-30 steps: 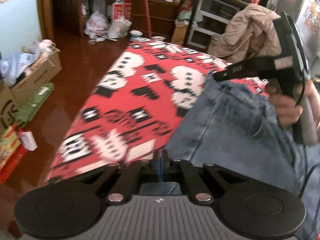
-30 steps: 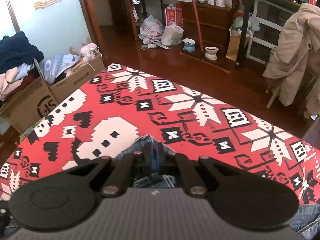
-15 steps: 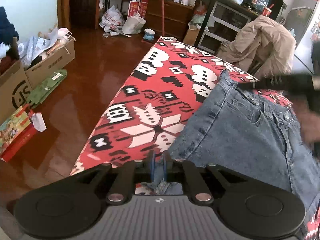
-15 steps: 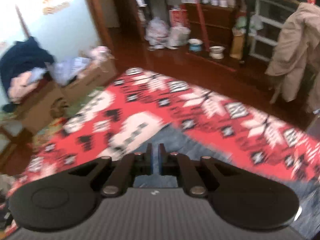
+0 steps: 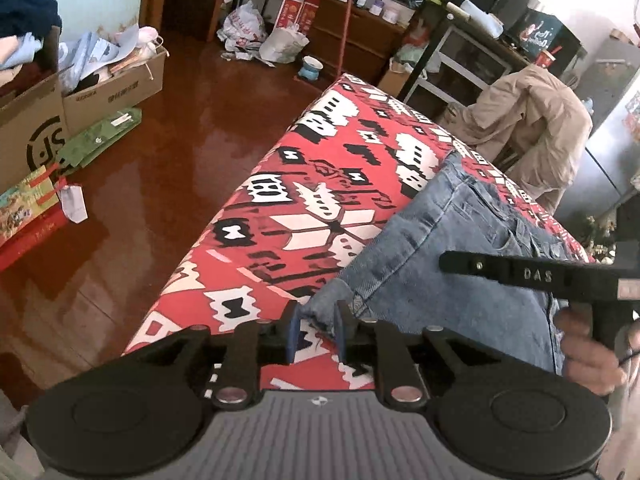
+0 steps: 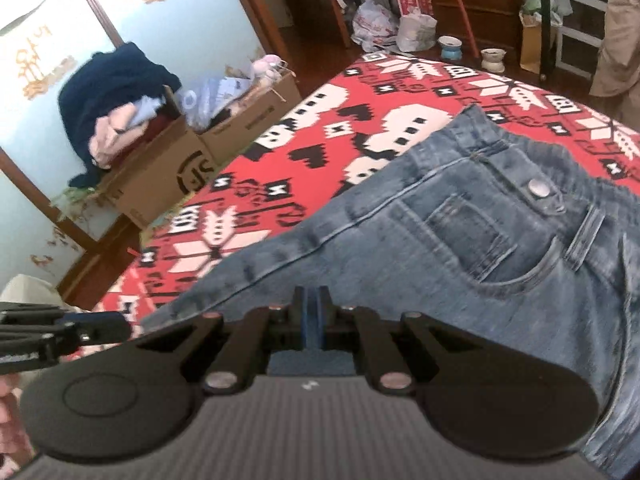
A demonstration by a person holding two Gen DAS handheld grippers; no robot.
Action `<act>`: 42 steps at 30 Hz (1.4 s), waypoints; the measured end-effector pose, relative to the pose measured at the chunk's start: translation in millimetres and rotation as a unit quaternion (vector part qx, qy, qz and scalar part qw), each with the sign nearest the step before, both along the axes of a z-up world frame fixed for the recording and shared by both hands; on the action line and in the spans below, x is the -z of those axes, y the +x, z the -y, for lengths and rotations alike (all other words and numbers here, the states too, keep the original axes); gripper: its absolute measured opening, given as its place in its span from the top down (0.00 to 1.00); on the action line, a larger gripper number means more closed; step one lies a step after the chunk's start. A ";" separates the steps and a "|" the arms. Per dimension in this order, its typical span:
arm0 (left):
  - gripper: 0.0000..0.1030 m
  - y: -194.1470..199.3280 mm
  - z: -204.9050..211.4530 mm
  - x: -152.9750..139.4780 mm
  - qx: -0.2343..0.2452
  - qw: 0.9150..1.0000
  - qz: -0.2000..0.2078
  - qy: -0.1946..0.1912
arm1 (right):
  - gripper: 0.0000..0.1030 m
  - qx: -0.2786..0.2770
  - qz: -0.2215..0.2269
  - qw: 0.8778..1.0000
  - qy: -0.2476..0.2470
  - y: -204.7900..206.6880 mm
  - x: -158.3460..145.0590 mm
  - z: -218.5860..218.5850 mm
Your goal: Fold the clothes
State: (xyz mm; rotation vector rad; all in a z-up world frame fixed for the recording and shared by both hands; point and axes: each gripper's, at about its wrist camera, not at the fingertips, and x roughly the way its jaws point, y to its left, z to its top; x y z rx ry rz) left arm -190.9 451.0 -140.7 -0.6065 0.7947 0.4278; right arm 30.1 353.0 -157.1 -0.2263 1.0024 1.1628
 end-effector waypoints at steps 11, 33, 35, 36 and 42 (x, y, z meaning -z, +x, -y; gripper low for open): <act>0.79 23.3 23.6 8.5 0.043 0.995 -0.032 0.086 | 0.95 0.005 0.001 1.000 -0.002 -6.2 5.7 0.0; 1.00 -2.2 14.7 -3.4 -0.044 0.999 0.008 0.014 | 1.00 -0.097 0.055 0.994 0.011 -44.9 8.6 -56.8; 0.99 0.6 16.2 -8.1 -0.041 0.999 0.026 0.006 | 1.00 -0.097 0.054 0.994 0.011 -43.5 10.1 -64.6; 0.99 4.6 16.7 -9.3 -0.036 0.999 0.032 0.004 | 1.00 -0.098 0.052 0.994 0.010 -43.0 10.3 -66.5; 0.98 33.1 15.5 12.2 -0.039 0.999 0.026 -0.011 | 0.99 -0.108 0.046 0.993 0.023 -37.9 -3.1 -52.3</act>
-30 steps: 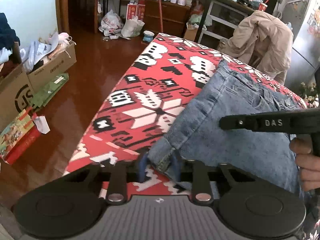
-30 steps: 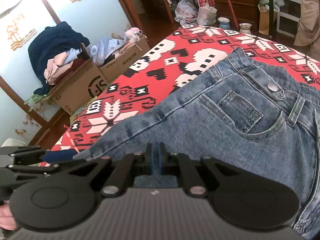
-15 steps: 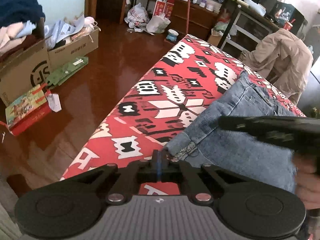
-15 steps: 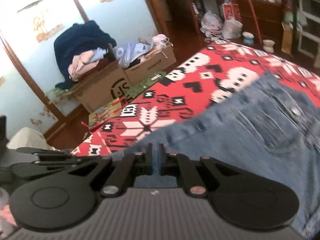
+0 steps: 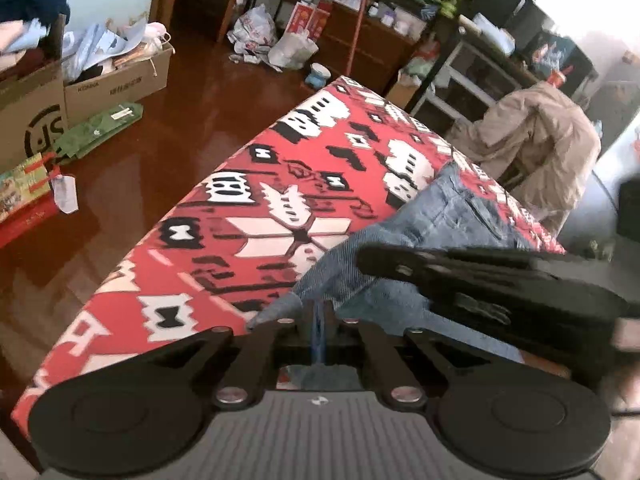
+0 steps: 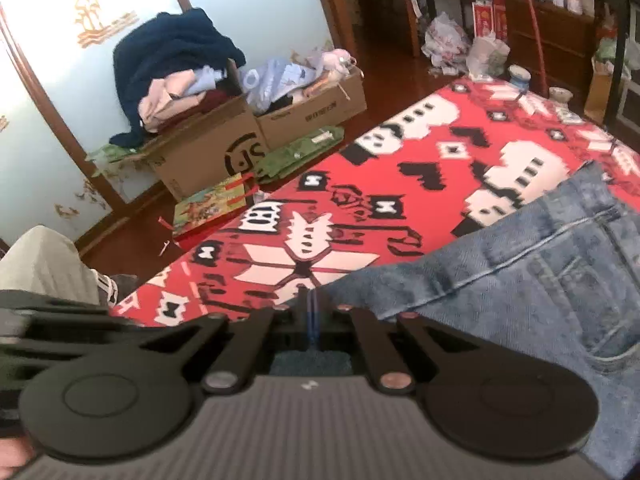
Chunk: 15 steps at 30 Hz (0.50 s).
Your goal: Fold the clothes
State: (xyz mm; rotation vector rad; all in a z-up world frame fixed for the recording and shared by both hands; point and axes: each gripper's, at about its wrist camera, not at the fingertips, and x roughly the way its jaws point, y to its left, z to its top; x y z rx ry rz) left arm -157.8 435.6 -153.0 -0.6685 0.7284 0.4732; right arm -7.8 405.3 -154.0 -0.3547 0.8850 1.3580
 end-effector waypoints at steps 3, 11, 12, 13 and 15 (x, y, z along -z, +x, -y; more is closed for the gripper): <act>0.98 3.9 -6.2 4.0 -0.009 1.000 0.012 -0.019 | 0.99 0.001 0.017 1.000 -0.008 5.0 -1.0 8.1; 0.97 -9.8 -15.7 17.9 -0.033 0.997 0.047 -0.058 | 1.00 0.022 0.028 0.999 -0.010 28.6 14.1 -5.2; 0.97 -9.0 -15.1 17.3 -0.034 0.997 0.045 -0.057 | 1.00 0.027 0.023 0.999 -0.007 33.3 15.2 -9.3; 0.97 -6.6 -13.5 15.3 -0.033 0.997 0.038 -0.052 | 1.00 0.034 0.015 0.999 -0.005 37.8 16.2 -12.7; 0.98 -0.9 -10.5 9.7 -0.030 0.998 0.022 -0.041 | 1.00 0.047 -0.002 0.999 -0.010 44.6 15.9 -18.3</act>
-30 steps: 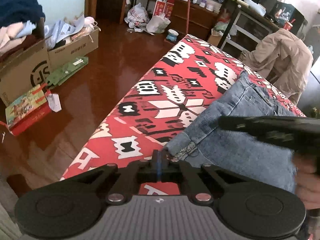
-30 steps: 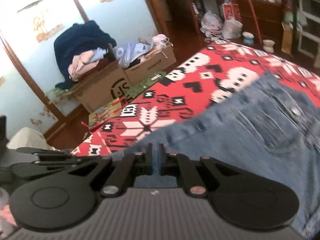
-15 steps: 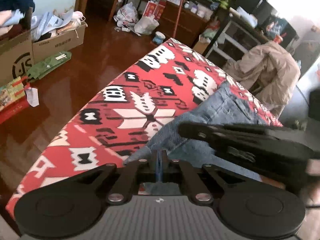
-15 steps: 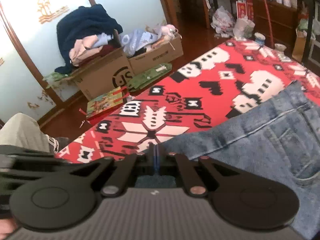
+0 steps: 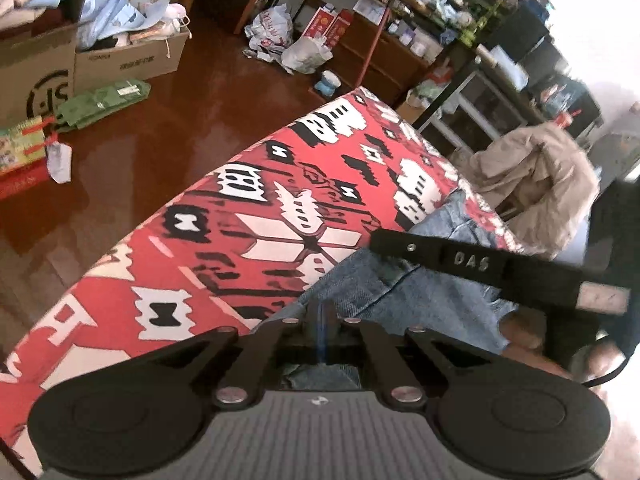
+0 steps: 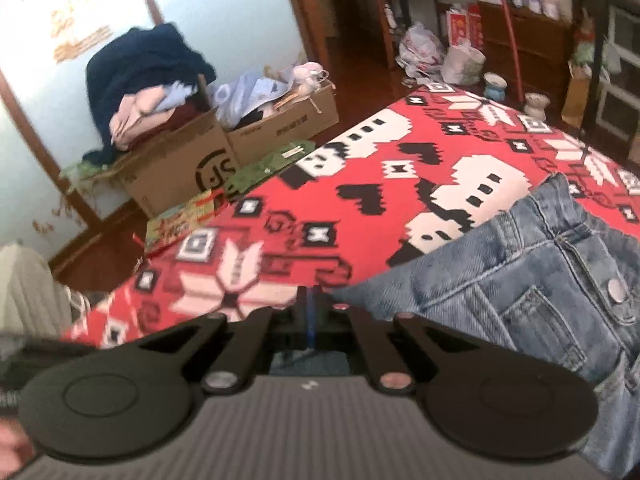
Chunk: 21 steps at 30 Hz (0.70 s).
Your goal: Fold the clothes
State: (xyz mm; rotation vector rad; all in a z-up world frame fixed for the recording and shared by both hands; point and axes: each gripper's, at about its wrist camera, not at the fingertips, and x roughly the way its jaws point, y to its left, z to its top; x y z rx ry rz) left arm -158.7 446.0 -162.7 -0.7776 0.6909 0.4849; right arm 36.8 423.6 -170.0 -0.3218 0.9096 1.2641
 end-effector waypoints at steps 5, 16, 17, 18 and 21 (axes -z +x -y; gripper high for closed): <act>0.98 13.4 2.2 -14.1 0.025 0.999 0.033 0.004 | 0.98 0.005 0.013 1.000 0.012 9.3 -18.7 23.6; 0.97 45.5 7.5 6.0 0.026 0.999 0.016 0.009 | 1.00 0.046 0.055 0.997 -0.005 32.5 3.2 14.7; 0.97 42.8 7.5 5.8 0.024 1.000 0.015 0.010 | 1.00 0.052 0.051 0.997 -0.006 34.8 3.7 9.9; 0.97 40.1 7.5 5.5 0.022 1.000 0.014 0.010 | 1.00 0.057 0.046 0.997 -0.008 37.3 3.6 5.0; 0.97 35.8 6.6 2.6 0.017 1.000 0.003 0.011 | 0.98 0.059 0.029 0.998 -0.015 44.0 -1.0 0.3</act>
